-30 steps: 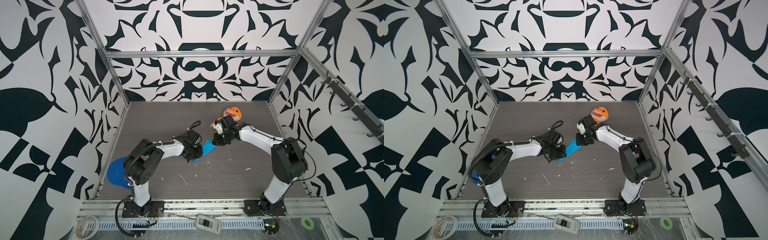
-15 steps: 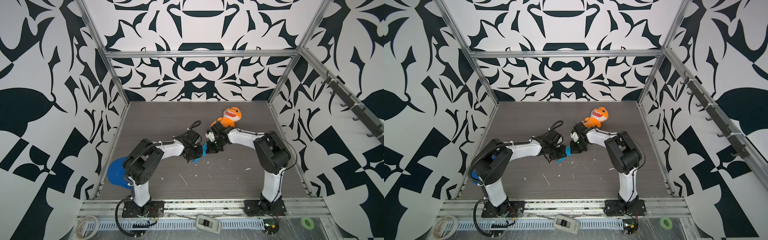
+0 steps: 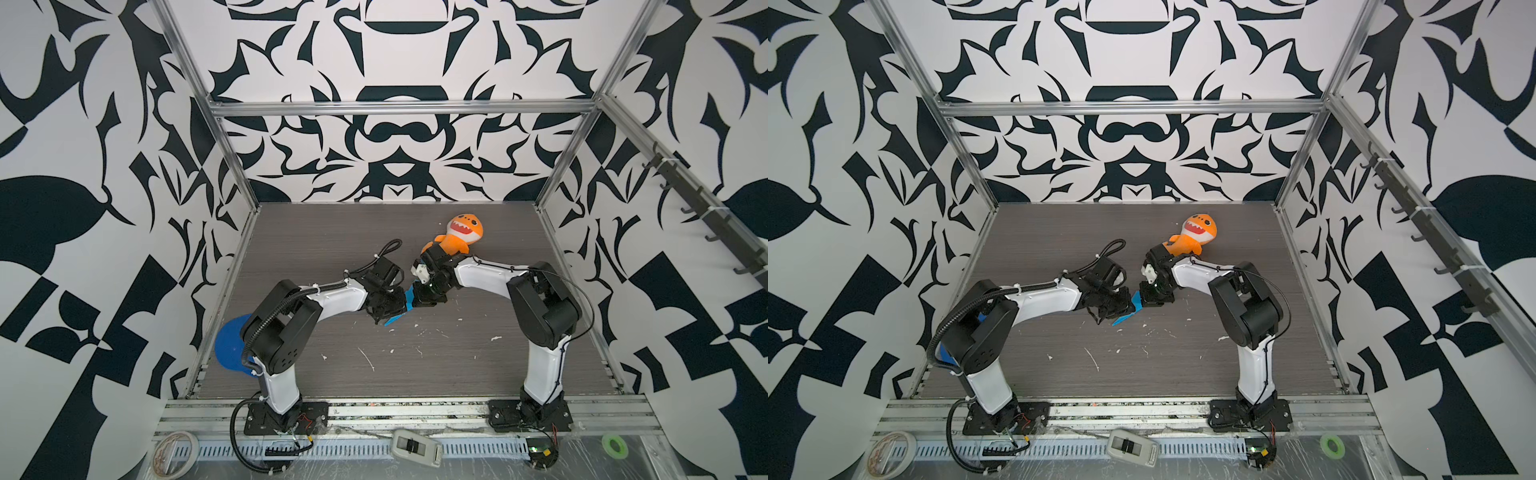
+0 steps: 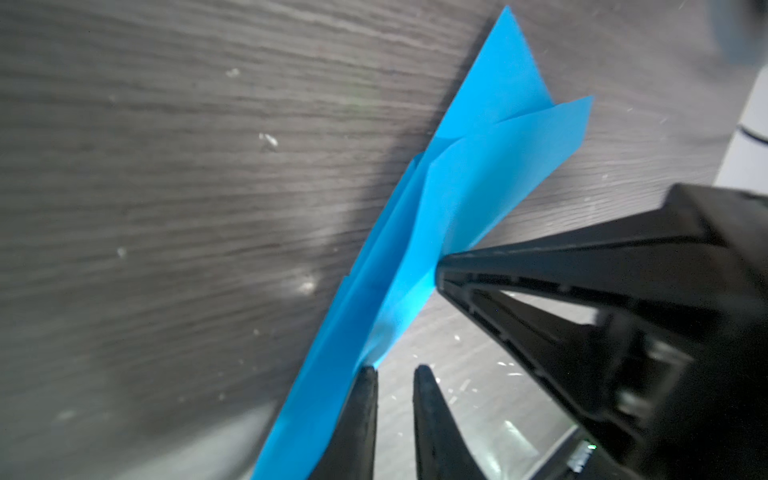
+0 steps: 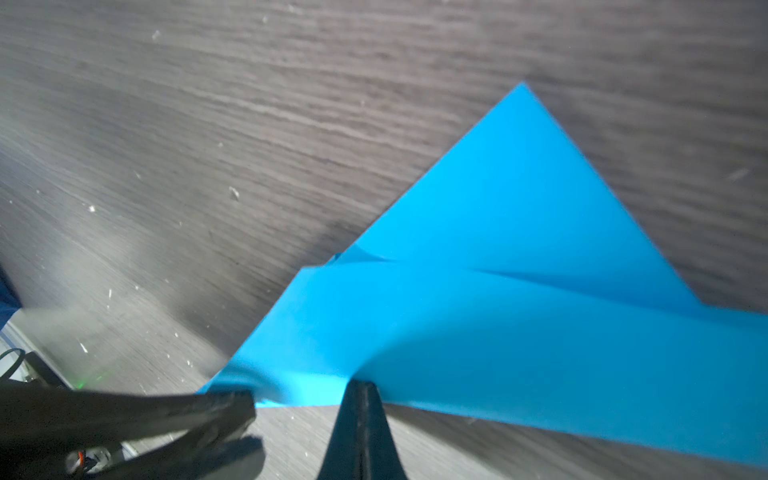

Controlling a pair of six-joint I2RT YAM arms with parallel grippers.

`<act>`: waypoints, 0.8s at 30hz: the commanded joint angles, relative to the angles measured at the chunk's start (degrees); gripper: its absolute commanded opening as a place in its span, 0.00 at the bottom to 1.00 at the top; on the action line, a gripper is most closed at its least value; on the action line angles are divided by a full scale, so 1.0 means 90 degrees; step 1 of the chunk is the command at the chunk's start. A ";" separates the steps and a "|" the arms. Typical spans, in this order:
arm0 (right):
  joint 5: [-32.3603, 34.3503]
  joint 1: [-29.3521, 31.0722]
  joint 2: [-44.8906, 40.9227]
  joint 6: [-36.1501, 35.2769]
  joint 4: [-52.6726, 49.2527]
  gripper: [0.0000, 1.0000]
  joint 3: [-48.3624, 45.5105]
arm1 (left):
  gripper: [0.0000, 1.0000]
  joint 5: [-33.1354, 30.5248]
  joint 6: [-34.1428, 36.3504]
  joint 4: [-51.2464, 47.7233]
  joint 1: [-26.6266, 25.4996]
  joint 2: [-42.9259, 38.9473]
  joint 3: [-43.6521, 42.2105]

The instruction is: Fold a paper plane with a square sheet of paper (pick it up from the middle)

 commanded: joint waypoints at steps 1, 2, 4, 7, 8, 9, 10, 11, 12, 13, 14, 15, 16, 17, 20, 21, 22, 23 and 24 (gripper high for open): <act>0.0446 0.0030 0.0238 0.0078 -0.0192 0.00 -0.0009 | 0.21 0.0069 -0.0530 0.0018 -0.0044 -0.0228 -0.0114; 0.0452 0.0034 0.0242 0.0079 -0.0191 0.00 -0.0018 | 0.21 0.0034 -0.0587 -0.0001 -0.0050 -0.0257 -0.0170; 0.0483 0.0033 0.0250 0.0080 -0.0199 0.00 -0.0026 | 0.20 -0.0021 -0.0639 -0.0062 -0.0053 -0.0280 -0.0257; 0.0505 0.0035 0.0277 0.0079 -0.0219 0.00 -0.0016 | 0.19 -0.0127 -0.0656 -0.0183 -0.0055 -0.0263 -0.0303; 0.0509 0.0035 0.0288 0.0082 -0.0223 0.00 -0.0017 | 0.19 -0.0159 -0.0659 -0.0212 -0.0055 -0.0254 -0.0310; 0.0515 0.0035 0.0291 0.0079 -0.0233 0.00 -0.0016 | 0.19 -0.0208 -0.0660 -0.0263 -0.0055 -0.0249 -0.0309; 0.0515 0.0035 0.0298 0.0081 -0.0241 0.00 -0.0014 | 0.19 -0.0267 -0.0650 -0.0346 -0.0054 -0.0249 -0.0304; 0.0515 0.0033 0.0299 0.0078 -0.0240 0.00 -0.0021 | 0.19 -0.0299 -0.0640 -0.0408 -0.0054 -0.0253 -0.0299; 0.0510 0.0034 0.0299 0.0070 -0.0240 0.00 -0.0026 | 0.19 -0.0346 -0.0648 -0.0445 -0.0050 -0.0263 -0.0308; 0.0525 0.0034 0.0299 0.0078 -0.0251 0.00 -0.0021 | 0.19 -0.0394 -0.0640 -0.0493 -0.0055 -0.0272 -0.0320; 0.0532 0.0034 0.0303 0.0069 -0.0258 0.00 -0.0029 | 0.18 -0.0434 -0.0639 -0.0534 -0.0055 -0.0282 -0.0321; 0.0533 0.0033 0.0308 0.0062 -0.0263 0.00 -0.0012 | 0.18 -0.0441 -0.0639 -0.0549 -0.0055 -0.0275 -0.0331; 0.0544 0.0031 0.0316 0.0068 -0.0266 0.00 -0.0008 | 0.18 -0.0467 -0.0639 -0.0567 -0.0051 -0.0273 -0.0345; 0.0552 0.0034 0.0324 0.0064 -0.0282 0.00 -0.0011 | 0.19 -0.0481 -0.0642 -0.0585 -0.0052 -0.0259 -0.0358; 0.0590 0.0032 0.0343 0.0069 -0.0304 0.00 -0.0002 | 0.18 -0.0522 -0.0649 -0.0627 -0.0050 -0.0263 -0.0425; 0.0603 0.0034 0.0347 0.0069 -0.0311 0.00 0.0006 | 0.18 -0.0534 -0.0650 -0.0645 -0.0050 -0.0263 -0.0445; 0.0605 0.0035 0.0357 0.0059 -0.0323 0.00 0.0008 | 0.18 -0.0553 -0.0649 -0.0662 -0.0048 -0.0268 -0.0463; 0.0613 0.0031 0.0369 0.0067 -0.0331 0.00 0.0008 | 0.18 -0.0566 -0.0649 -0.0677 -0.0050 -0.0273 -0.0483; 0.0619 0.0032 0.0376 0.0061 -0.0338 0.00 0.0008 | 0.18 -0.0582 -0.0649 -0.0679 -0.0055 -0.0288 -0.0498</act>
